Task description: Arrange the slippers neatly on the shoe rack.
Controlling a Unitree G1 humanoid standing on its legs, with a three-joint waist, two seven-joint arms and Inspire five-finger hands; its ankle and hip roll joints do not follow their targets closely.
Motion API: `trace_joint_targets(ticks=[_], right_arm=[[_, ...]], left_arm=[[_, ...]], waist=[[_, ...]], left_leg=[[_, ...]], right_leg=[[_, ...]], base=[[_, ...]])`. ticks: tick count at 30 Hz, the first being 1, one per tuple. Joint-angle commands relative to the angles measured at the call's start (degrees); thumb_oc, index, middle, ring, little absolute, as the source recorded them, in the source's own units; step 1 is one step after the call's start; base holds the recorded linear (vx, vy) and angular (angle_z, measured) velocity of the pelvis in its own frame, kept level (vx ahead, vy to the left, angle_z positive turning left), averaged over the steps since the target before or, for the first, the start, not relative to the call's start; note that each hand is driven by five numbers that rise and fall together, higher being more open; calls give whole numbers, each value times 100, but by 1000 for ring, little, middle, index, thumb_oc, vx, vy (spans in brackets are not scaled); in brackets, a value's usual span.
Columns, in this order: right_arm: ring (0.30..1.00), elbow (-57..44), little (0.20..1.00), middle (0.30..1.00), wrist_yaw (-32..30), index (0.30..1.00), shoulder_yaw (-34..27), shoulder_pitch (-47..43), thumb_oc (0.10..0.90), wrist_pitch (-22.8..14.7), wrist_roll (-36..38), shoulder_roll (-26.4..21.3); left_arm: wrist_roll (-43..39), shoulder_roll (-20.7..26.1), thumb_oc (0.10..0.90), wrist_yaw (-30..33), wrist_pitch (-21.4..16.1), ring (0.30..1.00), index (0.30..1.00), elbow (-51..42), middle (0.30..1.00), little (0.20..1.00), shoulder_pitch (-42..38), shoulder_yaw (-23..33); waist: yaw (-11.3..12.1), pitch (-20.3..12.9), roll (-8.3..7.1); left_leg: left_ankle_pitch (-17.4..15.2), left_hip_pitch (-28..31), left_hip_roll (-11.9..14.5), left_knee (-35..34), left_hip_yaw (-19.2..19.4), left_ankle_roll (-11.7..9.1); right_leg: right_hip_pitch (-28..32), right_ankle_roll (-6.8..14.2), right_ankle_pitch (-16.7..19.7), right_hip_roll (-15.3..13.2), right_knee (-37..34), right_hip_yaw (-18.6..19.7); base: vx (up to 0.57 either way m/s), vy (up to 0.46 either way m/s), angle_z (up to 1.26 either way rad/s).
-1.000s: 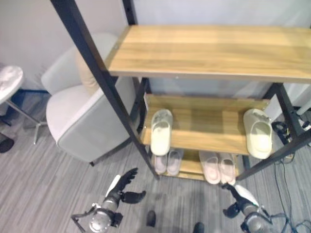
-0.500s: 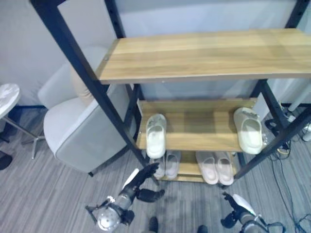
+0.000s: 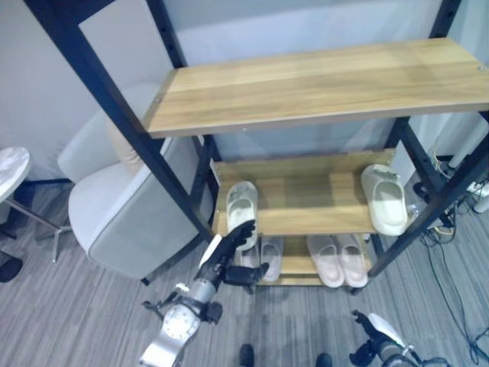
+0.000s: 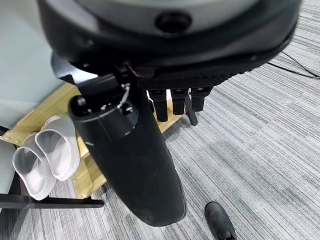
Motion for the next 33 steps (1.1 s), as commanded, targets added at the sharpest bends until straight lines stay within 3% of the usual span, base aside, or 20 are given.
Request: trace_joint_targets(ticks=[1,7,18,25,33], right_arm=[[900,-238,900,900,-227,900,167,-331,800,-139,33,-91],[900,-382,900,900,-203,900,211,-263,800,-149,-35,-229],[900,-492,900,900,-135,900,188,-231,800,-188,-54,-524],[900,-499,900,900,-114,900,230,-241,800,-230,-67,-627],[900,-471,900,900,-113,900,250,-239,800,-288,-88,-618]], left_arm=[[405,-97,800,535,-553,900,900,-333,900,900,-881,424],[1769,238,800,1150,-409,900,900,277,900,900,-1855,455],[3200,1151,800,1727,-153,900,900,1344,900,900,-3067,237],[3832,1788,800,1848,65,900,900,1945,900,900,-3563,35],[4129,2079,800,1851,296,900,900,2686,900,900,-3910,-84]], waist=[[-85,32,-362],[-215,57,-274],[-401,172,-72],[-446,188,-5],[-486,167,-53]], left_leg=[[-86,106,-220,-147,407,-100],[-118,64,-240,-147,498,-102],[-88,-190,-285,-147,594,-94],[-43,-394,-259,-147,673,-90],[-53,-430,-219,-147,740,-76]], right_leg=[[57,247,-453,-102,38,79],[-56,279,-395,-150,38,150],[-448,337,-227,-229,38,266],[-725,377,-136,-246,38,344],[-792,384,-119,-230,38,391]], base=[[2,11,-9],[4,17,-9],[-20,31,-10],[-28,17,-5],[-7,1,-5]])
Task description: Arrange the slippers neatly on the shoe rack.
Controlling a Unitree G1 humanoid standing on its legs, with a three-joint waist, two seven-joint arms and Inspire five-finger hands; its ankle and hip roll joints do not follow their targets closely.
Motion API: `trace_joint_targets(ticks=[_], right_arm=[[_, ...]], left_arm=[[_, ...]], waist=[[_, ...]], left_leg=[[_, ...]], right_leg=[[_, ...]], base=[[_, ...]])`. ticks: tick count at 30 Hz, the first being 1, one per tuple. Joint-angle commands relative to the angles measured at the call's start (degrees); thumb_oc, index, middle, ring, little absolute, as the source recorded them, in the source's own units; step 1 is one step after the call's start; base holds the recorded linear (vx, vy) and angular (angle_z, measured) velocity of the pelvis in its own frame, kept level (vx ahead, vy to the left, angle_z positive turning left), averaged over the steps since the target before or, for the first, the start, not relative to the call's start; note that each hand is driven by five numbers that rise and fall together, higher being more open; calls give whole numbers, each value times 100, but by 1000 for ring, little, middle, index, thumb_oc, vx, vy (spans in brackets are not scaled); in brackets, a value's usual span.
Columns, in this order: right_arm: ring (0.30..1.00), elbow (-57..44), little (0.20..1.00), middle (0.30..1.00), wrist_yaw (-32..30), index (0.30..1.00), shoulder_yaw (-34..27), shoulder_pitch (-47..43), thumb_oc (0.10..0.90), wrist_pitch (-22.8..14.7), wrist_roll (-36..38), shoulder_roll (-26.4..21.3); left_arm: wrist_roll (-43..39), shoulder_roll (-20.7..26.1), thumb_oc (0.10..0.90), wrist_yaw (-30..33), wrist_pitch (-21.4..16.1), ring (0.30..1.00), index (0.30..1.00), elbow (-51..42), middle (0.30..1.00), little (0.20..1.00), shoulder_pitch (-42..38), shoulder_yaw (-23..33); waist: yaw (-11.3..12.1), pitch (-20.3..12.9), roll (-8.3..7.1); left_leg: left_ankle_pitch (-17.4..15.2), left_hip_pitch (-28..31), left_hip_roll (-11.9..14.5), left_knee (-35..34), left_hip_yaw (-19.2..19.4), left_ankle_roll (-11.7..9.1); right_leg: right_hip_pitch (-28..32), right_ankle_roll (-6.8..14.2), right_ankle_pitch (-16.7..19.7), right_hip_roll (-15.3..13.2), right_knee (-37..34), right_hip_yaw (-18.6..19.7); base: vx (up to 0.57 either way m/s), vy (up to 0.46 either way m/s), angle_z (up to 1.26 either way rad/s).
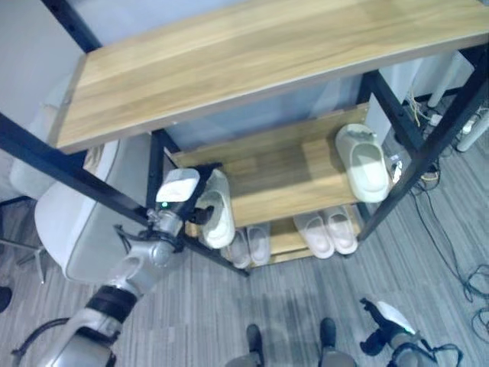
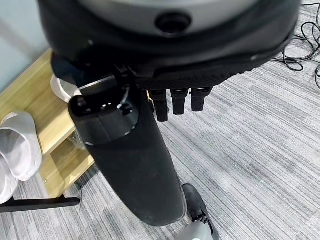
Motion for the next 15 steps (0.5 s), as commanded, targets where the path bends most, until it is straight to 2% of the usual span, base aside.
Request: trace_joint_targets(ticks=[1,4,5,6,7,10,15], right_arm=[[900,-418,900,900,-115,900,133,-34,800,-227,-69,-88],[900,-420,900,900,-89,900,185,-37,800,-232,-83,-59],[900,-417,900,900,-87,900,197,-44,800,-230,-84,-49],[900,-415,900,900,-78,900,231,-51,800,-223,-94,-34],[900,-413,900,900,-78,900,230,-53,800,-222,-94,-31],[900,-393,900,900,-65,900,318,-91,800,-197,-97,23],[900,-379,900,900,-107,900,337,-150,800,-146,-55,87]], left_arm=[[95,409,800,479,81,900,900,359,900,900,-965,228],[-46,322,800,454,112,900,900,672,900,900,-1037,234],[-96,295,675,445,114,712,712,768,712,712,-1086,207],[-160,245,464,426,126,396,396,856,396,396,-1131,189],[-165,243,400,429,123,300,300,870,300,300,-1146,179],[-493,33,400,416,117,300,300,1261,300,300,-1328,100],[-843,-207,400,427,77,300,300,1248,300,300,-1273,157]], waist=[[-136,-198,-348],[-161,-209,-382],[-166,-213,-391],[-178,-221,-403],[-176,-220,-403],[-208,-228,-439],[-203,-211,-462]], left_leg=[[-148,-1,-197,-57,192,-70],[-155,7,-191,-57,199,-68],[-161,5,-184,-57,199,-67],[-161,4,-175,-57,201,-66],[-161,2,-175,-57,199,-66],[-156,-23,-170,-57,195,-61],[-143,-74,-172,-57,194,-47]], right_leg=[[-26,389,-317,-171,-2,-42],[-21,390,-326,-162,-2,-30],[-20,388,-329,-164,-2,-33],[-21,388,-330,-160,-2,-31],[-22,388,-330,-160,-2,-33],[-60,383,-306,-158,-2,-30],[-143,379,-280,-158,-2,9]], base=[[0,0,0],[0,0,0],[0,0,0],[0,0,0],[0,0,0],[0,0,0],[0,0,0]])
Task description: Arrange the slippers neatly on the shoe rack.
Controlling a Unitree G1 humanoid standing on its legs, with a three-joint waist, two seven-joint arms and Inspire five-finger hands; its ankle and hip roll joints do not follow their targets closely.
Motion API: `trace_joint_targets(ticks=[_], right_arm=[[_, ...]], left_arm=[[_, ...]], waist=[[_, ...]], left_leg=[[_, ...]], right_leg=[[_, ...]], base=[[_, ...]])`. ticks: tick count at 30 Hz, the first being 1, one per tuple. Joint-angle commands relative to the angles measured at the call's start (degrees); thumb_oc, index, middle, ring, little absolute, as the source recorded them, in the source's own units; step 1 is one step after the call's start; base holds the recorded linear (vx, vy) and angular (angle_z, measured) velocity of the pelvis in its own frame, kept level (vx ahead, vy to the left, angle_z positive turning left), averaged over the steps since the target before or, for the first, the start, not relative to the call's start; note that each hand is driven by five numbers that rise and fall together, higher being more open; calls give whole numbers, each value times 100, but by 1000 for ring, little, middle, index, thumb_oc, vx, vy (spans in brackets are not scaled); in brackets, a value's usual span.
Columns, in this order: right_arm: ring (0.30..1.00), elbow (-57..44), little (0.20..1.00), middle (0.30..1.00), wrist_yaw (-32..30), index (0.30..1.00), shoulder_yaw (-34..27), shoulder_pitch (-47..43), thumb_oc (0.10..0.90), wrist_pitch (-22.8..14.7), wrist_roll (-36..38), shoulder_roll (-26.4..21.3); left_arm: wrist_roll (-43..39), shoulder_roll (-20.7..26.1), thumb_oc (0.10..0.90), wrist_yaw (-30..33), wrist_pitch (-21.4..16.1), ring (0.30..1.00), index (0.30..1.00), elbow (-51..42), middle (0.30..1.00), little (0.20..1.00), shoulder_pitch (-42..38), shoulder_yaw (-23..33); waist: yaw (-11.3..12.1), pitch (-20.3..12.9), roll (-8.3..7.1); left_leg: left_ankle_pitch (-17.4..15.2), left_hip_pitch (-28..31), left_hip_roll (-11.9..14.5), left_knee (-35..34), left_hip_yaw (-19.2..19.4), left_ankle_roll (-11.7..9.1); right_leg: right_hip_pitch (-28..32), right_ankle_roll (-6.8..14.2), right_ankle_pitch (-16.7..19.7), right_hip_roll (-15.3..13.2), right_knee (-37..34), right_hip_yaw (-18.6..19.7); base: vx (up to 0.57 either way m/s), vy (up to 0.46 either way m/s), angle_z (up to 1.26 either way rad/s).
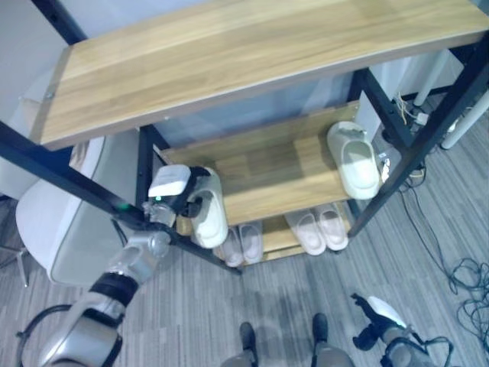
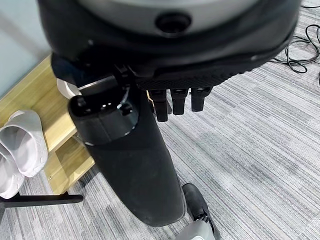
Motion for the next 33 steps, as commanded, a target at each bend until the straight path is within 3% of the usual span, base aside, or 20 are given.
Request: trace_joint_targets(ticks=[1,11,18,23,33], right_arm=[[900,-367,900,900,-133,900,71,36,800,-69,-44,27],[900,-379,900,900,-194,900,24,41,800,35,-25,63],[900,-396,900,900,-281,900,-15,98,800,76,41,63],[900,-431,900,900,-322,900,-20,78,800,86,53,-5],[900,-517,900,900,-364,900,-2,92,800,48,122,-216]], left_arm=[[-377,-137,400,298,-92,300,300,306,300,300,-630,329],[-777,-824,400,341,-204,300,300,-144,300,300,-472,314],[-1260,-1245,400,622,-388,300,300,-519,300,300,-849,302],[-1421,-1296,400,829,-386,300,300,-549,300,300,-1172,269],[-1642,-935,400,996,-281,300,300,557,300,300,-2304,-71]], waist=[[-11,-302,-330],[-51,-276,-290],[-152,-266,-272],[-244,-265,-245],[-523,-260,-148]], left_leg=[[-141,-78,-194,-56,190,-46],[-109,-136,-198,-56,230,-53],[-88,-181,-194,-56,284,-71],[-95,-208,-177,-56,374,-61],[-114,-264,-120,-56,600,-77]], right_leg=[[-132,382,-317,-211,-1,-8],[-216,353,-313,-204,-1,40],[-306,362,-281,-213,-1,83],[-412,387,-254,-203,-1,182],[-694,424,-167,-179,-1,452]], base=[[0,0,0],[1,-1,0],[9,-14,-7],[10,1,-15],[23,2,-19]])
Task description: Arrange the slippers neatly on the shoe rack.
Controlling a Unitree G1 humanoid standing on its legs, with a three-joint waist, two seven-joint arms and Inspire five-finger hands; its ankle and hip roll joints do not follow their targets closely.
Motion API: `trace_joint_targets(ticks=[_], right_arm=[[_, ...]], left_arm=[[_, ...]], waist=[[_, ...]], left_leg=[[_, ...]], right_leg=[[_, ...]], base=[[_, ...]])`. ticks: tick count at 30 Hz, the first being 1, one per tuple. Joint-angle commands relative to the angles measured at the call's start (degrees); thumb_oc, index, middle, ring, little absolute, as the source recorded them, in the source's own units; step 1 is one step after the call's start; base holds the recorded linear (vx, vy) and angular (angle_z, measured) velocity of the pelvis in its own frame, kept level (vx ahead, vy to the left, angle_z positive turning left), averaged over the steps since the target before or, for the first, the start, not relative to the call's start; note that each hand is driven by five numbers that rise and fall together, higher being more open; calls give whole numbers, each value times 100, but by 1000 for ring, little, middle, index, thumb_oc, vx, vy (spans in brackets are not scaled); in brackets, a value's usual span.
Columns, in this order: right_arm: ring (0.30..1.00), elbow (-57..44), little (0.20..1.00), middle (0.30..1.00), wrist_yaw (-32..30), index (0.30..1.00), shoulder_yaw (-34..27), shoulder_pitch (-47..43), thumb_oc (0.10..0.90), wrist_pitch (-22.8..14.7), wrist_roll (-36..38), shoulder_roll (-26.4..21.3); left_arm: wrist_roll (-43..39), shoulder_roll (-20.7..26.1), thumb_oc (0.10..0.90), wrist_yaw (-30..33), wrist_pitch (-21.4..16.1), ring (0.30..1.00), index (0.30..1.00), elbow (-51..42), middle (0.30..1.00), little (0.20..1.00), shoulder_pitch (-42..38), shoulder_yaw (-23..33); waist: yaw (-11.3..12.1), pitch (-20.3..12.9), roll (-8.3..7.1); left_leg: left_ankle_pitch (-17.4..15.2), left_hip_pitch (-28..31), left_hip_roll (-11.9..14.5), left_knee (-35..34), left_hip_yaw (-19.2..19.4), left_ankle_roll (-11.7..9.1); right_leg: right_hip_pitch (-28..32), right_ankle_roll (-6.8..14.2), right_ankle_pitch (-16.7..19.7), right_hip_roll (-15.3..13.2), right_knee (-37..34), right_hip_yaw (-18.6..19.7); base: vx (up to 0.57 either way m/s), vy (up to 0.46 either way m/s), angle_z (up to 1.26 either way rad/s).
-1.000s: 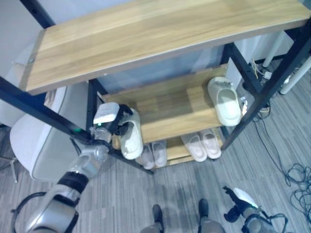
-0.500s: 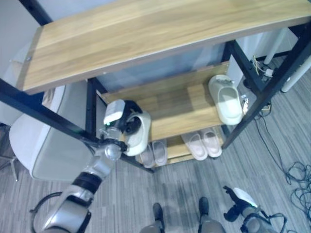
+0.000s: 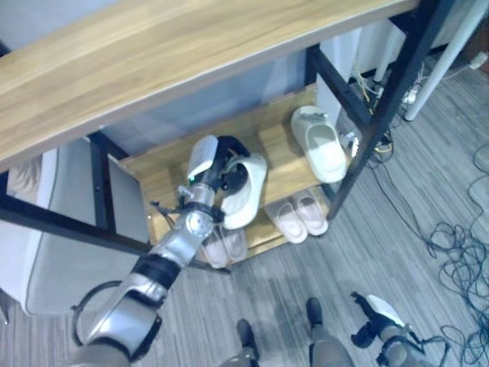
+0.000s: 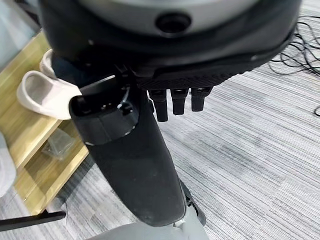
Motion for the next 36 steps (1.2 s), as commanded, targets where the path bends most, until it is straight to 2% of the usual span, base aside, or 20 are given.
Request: trace_joint_targets(ticks=[1,7,18,19,20,21,29,36], right_arm=[[900,-456,900,900,-221,900,29,136,800,-164,111,-319],[900,-378,900,900,-216,900,135,59,800,-177,179,-322],[900,-256,900,900,-263,900,238,-4,800,-232,259,-367],[900,-240,900,900,-260,900,247,-8,800,-235,266,-360],[900,-223,900,900,-267,900,240,3,800,-251,285,-363],[900,-213,900,900,-273,900,242,8,800,-254,283,-364],[900,-182,900,900,-289,900,240,49,800,-298,277,-336],[900,-257,900,900,-299,900,204,60,800,-344,270,-308]], left_arm=[[-115,312,400,531,-257,300,300,579,300,300,-1130,360],[-265,568,400,583,-230,300,300,1086,300,300,-1568,225],[-476,593,400,654,-233,300,300,1761,300,300,-2240,71],[-475,598,433,664,-231,349,349,1797,349,349,-2288,56],[-513,556,756,672,-232,834,834,1848,834,834,-2349,36],[-536,537,800,678,-241,900,900,1845,900,900,-2357,49],[-740,418,800,693,-358,900,900,1625,900,900,-2272,155],[-669,432,800,725,-443,900,900,944,900,900,-1834,352]], waist=[[-64,-243,-153],[-135,-234,-192],[-235,-200,-256],[-237,-206,-266],[-241,-215,-264],[-241,-214,-264],[-194,-239,-256],[-62,-205,-284]], left_leg=[[-131,-37,-106,-51,37,-111],[-107,-194,-72,-51,102,-122],[-63,-393,-45,-51,151,-152],[-62,-415,-41,-51,155,-152],[-54,-439,-33,-51,150,-150],[-50,-447,-33,-51,149,-151],[-36,-512,-34,-51,99,-151],[-16,-536,-30,-51,-4,-145]], right_leg=[[-97,428,-395,-138,-4,-147],[-356,438,-304,-97,-4,-7],[-629,450,-209,-86,-4,80],[-650,449,-200,-82,-4,75],[-673,452,-195,-80,-4,71],[-678,452,-194,-80,-4,68],[-717,440,-209,-76,-4,11],[-655,427,-253,-55,-4,-93]], base=[[4,-7,-20],[-5,-18,-14],[-3,-8,-5],[-2,-20,-6],[5,-18,-5],[12,-12,-5],[0,-4,-2],[-19,-9,6]])
